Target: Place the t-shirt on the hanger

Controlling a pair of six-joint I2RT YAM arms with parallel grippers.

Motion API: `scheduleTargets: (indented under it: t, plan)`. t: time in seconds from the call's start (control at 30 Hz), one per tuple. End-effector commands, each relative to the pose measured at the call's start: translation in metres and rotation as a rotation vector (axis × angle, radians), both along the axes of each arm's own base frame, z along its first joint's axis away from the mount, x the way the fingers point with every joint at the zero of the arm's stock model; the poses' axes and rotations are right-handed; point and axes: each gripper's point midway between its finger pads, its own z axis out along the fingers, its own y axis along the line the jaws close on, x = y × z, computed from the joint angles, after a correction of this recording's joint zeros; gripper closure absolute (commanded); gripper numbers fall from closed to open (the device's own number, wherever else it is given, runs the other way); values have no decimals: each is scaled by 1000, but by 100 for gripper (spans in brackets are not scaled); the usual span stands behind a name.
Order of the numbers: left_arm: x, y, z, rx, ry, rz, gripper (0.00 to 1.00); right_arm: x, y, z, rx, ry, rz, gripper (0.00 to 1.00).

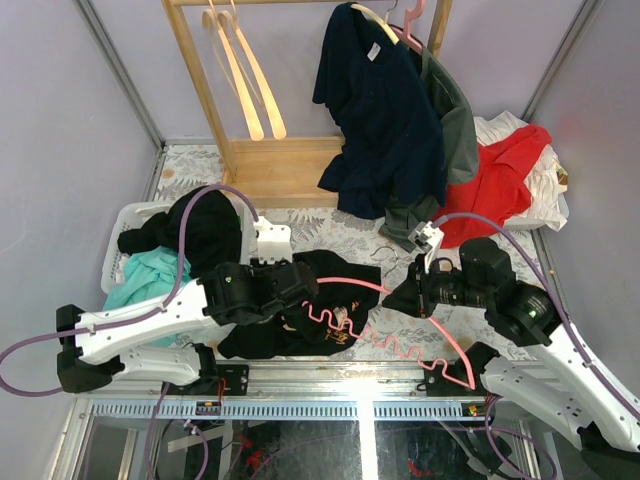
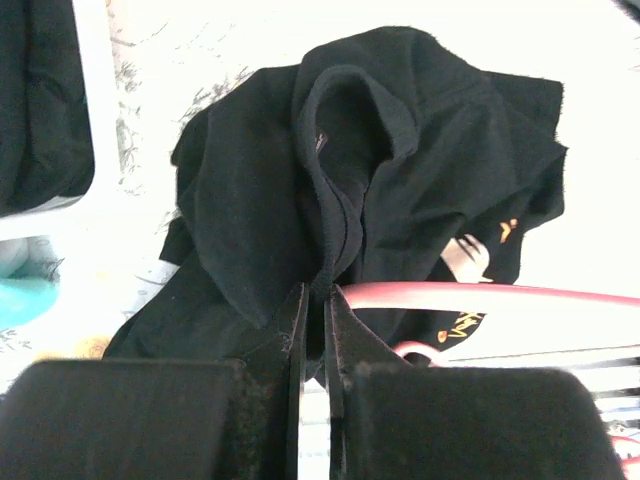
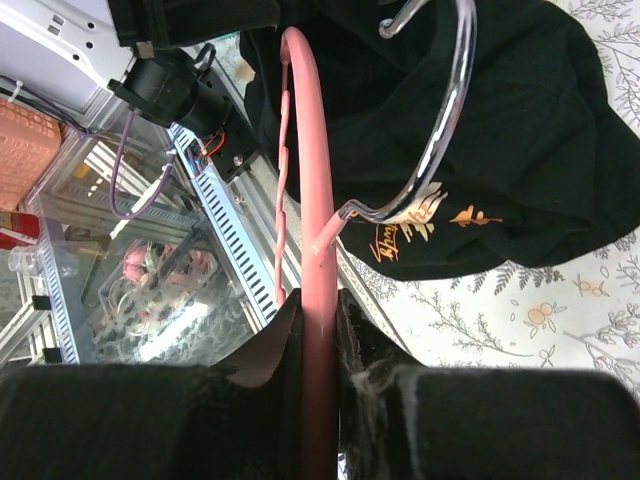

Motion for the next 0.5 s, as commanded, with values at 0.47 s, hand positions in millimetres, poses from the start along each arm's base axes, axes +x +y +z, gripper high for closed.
scheduleTargets:
  t: [0.47]
  plan:
    - [31, -56, 87, -100, -157, -143, 100, 39, 12, 36, 163, -253, -97, 100]
